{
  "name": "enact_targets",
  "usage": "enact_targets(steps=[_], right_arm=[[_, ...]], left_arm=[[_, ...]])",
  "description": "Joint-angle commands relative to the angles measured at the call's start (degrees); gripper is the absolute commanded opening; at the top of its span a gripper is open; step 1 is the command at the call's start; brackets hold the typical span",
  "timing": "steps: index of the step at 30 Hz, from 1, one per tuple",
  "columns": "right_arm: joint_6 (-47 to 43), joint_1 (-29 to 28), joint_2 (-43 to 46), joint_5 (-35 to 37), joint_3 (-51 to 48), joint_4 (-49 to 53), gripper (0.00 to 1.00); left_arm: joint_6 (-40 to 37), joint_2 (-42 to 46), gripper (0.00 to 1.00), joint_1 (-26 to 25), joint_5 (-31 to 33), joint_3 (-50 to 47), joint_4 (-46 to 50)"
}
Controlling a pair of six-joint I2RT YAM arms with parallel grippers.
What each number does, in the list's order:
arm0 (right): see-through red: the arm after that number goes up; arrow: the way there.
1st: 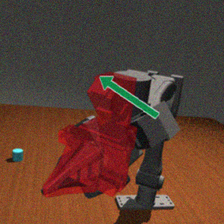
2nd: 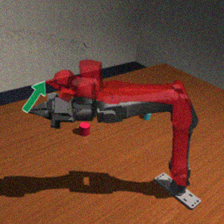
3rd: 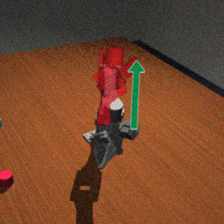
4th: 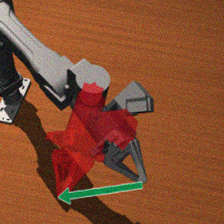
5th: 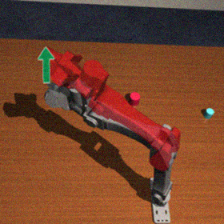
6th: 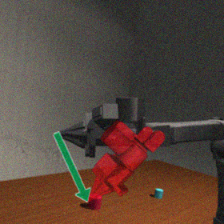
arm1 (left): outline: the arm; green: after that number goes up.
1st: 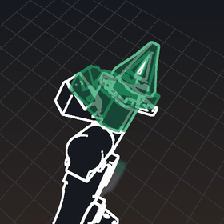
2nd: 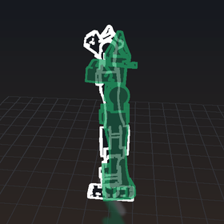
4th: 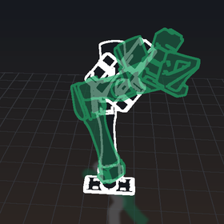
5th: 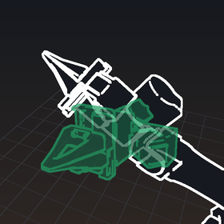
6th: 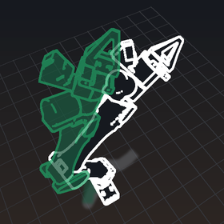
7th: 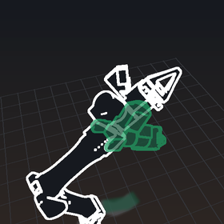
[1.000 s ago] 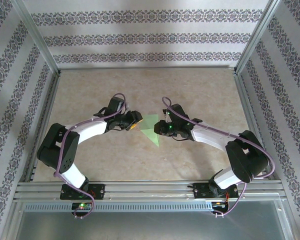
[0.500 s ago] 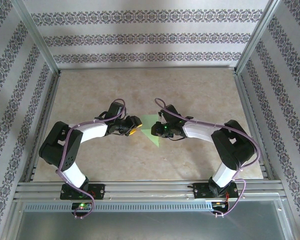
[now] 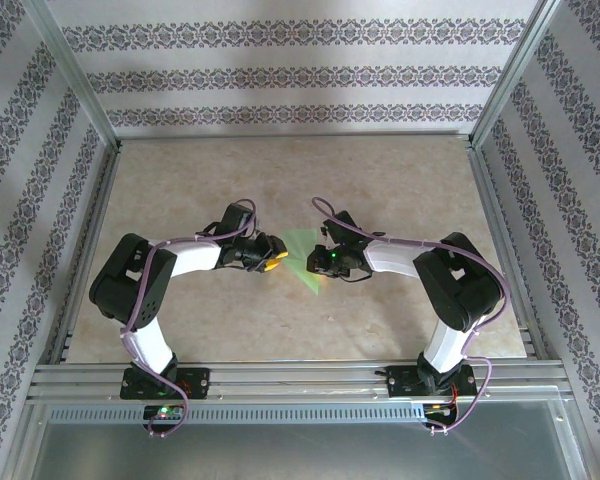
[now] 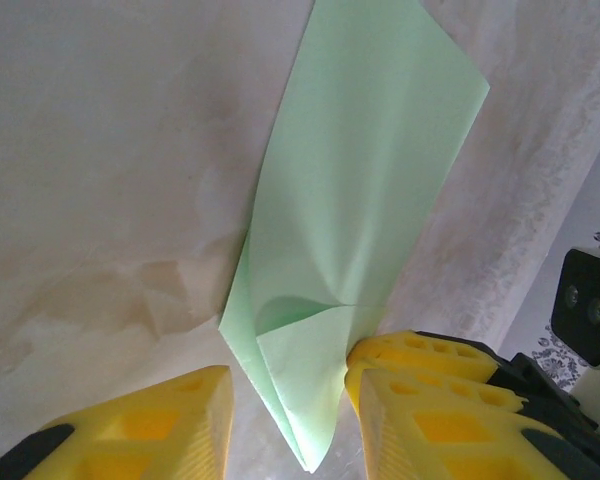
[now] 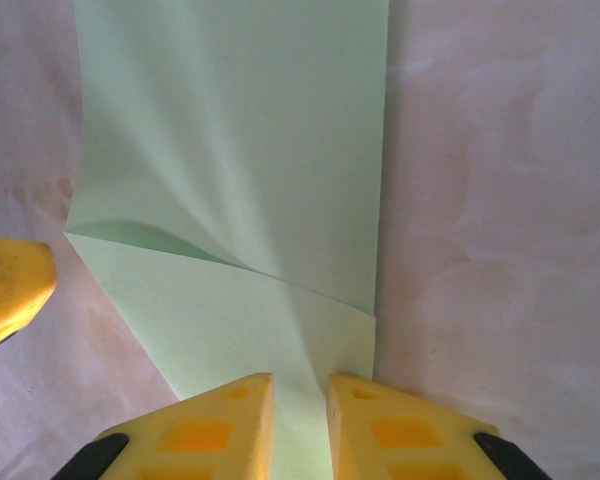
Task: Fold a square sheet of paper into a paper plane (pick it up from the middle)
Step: Fourth fold the wing at the center of the table.
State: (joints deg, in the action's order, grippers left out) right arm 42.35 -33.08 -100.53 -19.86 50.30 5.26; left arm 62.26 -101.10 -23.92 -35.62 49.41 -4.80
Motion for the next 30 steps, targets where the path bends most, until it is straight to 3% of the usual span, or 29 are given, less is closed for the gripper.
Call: enact_targets(steps=[1,30], right_arm=[[1.0,0.83,-1.32,-0.52,-0.12,0.8,0.22],[0.74,1.06,-2.39,-0.62,-0.12,1.09,0.22]], left_arm=[[0.11,-1.49,0.36,-0.36,-1.25,2.38,-0.56],[-3.85,-1.4,0.35,-0.42,3.7,3.83,6.36]])
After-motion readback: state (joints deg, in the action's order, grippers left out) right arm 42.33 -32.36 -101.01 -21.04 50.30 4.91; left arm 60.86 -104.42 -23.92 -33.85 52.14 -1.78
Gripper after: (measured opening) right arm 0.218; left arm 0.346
